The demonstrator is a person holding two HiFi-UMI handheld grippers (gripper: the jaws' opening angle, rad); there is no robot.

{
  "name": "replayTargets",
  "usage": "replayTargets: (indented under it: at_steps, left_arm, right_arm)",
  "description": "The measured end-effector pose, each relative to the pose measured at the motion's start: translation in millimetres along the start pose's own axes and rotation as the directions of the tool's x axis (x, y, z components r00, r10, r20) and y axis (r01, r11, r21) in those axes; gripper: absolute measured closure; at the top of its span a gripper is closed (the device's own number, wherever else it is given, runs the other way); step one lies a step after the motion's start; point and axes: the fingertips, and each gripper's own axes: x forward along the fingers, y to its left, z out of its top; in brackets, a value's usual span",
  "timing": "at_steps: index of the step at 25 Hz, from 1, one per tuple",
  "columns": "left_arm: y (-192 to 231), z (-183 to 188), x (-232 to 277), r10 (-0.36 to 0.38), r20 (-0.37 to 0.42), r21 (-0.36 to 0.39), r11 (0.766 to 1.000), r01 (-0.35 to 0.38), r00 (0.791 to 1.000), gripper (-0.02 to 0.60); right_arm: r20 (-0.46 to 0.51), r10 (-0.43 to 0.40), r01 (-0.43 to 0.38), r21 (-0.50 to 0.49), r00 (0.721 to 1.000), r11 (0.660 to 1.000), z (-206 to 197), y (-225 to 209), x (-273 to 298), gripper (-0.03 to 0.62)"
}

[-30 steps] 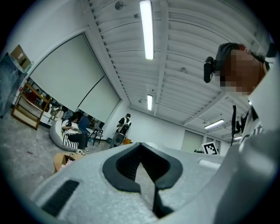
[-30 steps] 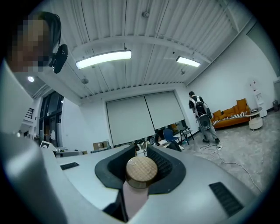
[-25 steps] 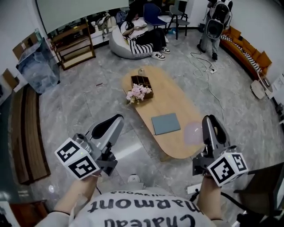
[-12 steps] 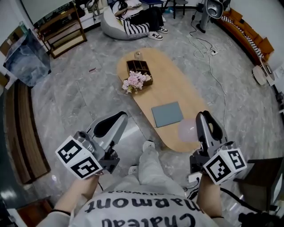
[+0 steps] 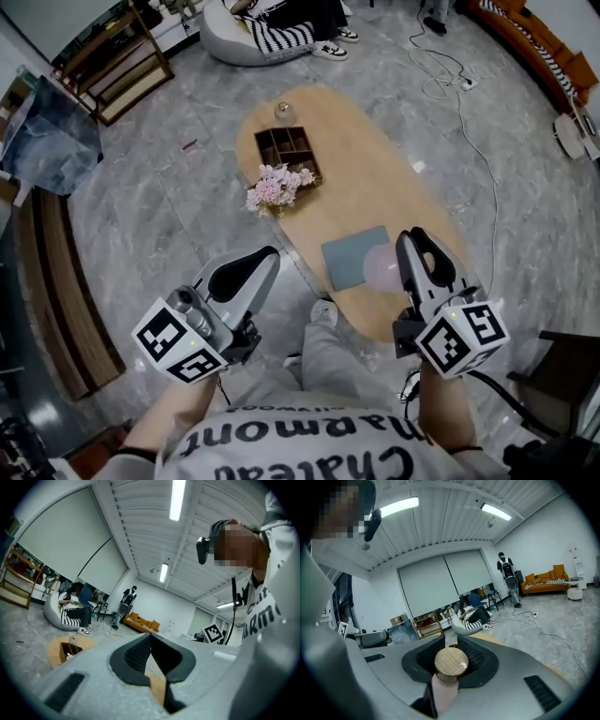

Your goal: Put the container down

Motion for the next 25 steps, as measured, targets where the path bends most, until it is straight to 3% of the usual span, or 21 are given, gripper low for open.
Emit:
replayTargets:
  at_steps: [4,9,16,21,25]
  left_arm:
    - [35.6,-18.5,42.6,0.033,-0.068,-0.022,0.999,-0.034,0.997,0.566]
    - [69.8,-42.2,76.9,0.081,-0.146,0.016,0.997,-0.079,0.986,0.566]
    - [117.4,-86.0,106.2,0.097,-0.222,-0.05,0.993,-0.111,0.97,0.566]
    - [150.0,-135.3,133.5,0.091,-0.335,-0.052,0.992,-0.115,0.938,0.566]
    - [160.4,-165.5,159.2,0.029,-0.416,-0.028,0.999,-0.045,0.909,0.566]
  right_arm:
    - [-0.049,-0.007,0.007,-0.008,0.999,1.0,-3.0,-26.5,36.8,0.507]
    - [-0.116,0.002,-0.003,-0.007,0.993,1.0,-15.9,-49.9,75.9,0.507]
    - [-0.164,-0.073,0.08,0.036,0.984,0.996,-49.6,-84.4,122.3,0.507]
    - [-0.186,-0.182,0.185,0.001,0.966,0.983,-78.0,-105.7,144.5,0.508]
    - [-0.205,-0.233,0.239,0.005,0.951,0.971,-104.3,-118.2,162.1,0.508]
